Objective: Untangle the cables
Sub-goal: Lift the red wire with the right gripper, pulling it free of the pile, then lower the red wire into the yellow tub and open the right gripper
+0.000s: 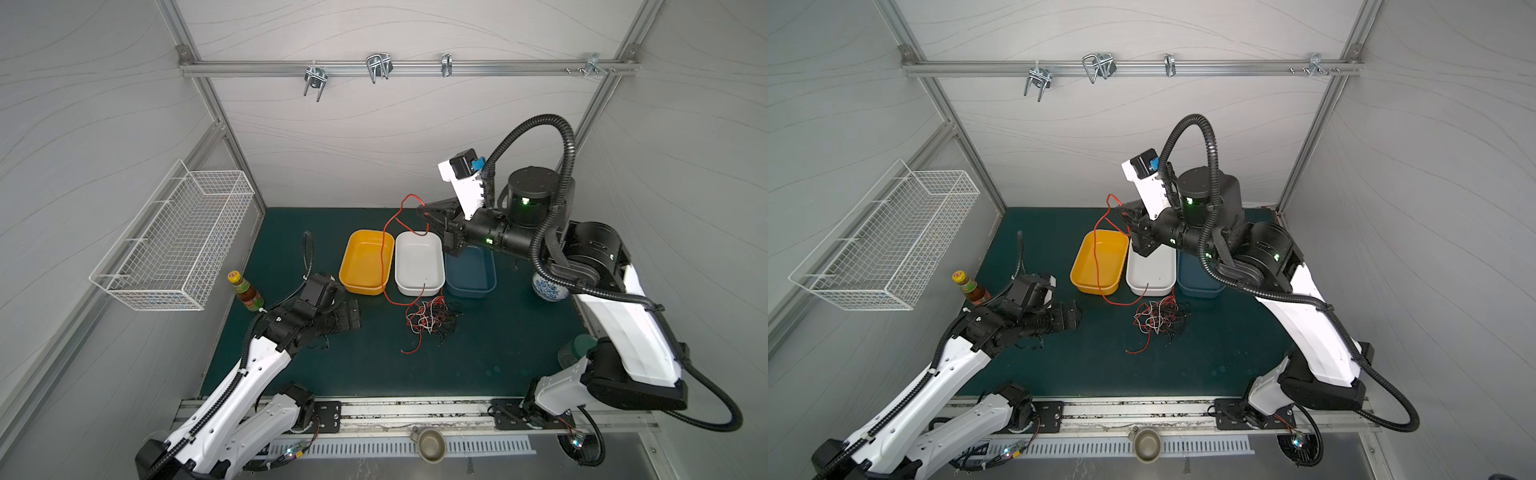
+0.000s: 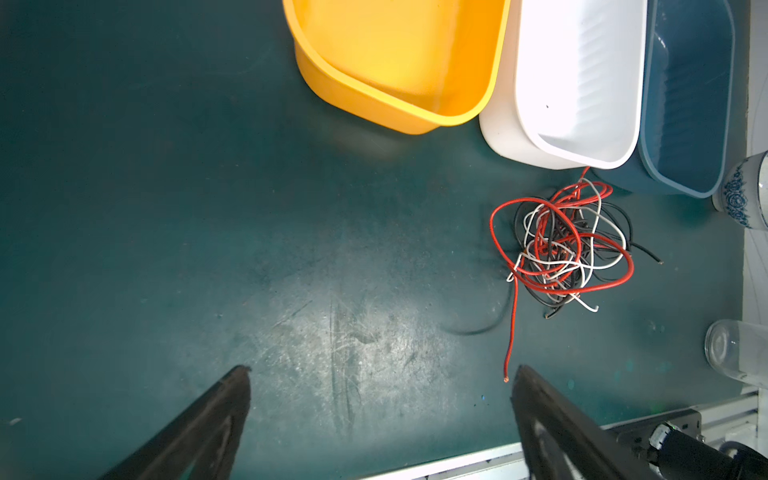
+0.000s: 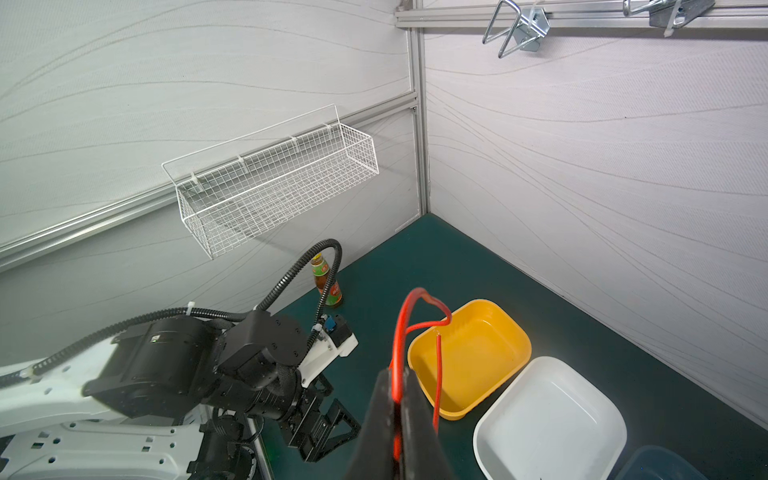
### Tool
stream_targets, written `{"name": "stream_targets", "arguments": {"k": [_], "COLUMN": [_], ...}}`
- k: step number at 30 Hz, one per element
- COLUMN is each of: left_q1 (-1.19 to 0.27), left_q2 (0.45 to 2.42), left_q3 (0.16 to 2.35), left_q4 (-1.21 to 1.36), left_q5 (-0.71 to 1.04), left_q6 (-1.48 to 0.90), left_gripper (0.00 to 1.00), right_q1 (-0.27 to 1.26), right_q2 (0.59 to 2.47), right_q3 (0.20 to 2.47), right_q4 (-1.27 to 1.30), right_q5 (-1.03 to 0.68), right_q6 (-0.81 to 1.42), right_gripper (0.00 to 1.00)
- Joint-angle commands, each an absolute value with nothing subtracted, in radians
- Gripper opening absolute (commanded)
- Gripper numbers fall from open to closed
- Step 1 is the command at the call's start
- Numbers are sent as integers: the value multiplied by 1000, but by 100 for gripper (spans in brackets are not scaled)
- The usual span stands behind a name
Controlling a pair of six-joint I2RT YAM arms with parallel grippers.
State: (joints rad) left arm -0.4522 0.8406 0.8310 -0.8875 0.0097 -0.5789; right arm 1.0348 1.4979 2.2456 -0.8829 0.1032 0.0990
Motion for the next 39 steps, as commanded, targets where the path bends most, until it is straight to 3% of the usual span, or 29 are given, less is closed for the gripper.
{"name": "stream_targets", "arguments": {"k": [1, 7, 24, 39], "left_q1": [-449, -449, -450, -449], "left_q2": [776, 655, 563, 558], "left_q3": [896, 864, 831, 826], "left_q4": [-933, -920, -881, -876], "left_q5": [-61, -211, -198, -188], "left_q6": [-560, -536, -546, -543], "left_gripper": [99, 99, 99, 99], "right_q1": [1043, 1037, 849, 821], "right_q2": [1527, 1609, 1958, 2119], "right_q3": [2265, 2276, 2505, 2461], "right_q4": [-853, -802, -723, -601], "right_q5": [104, 130, -103, -127], "right_q6": [59, 10, 135, 125], "right_gripper": [0, 0, 0, 0]}}
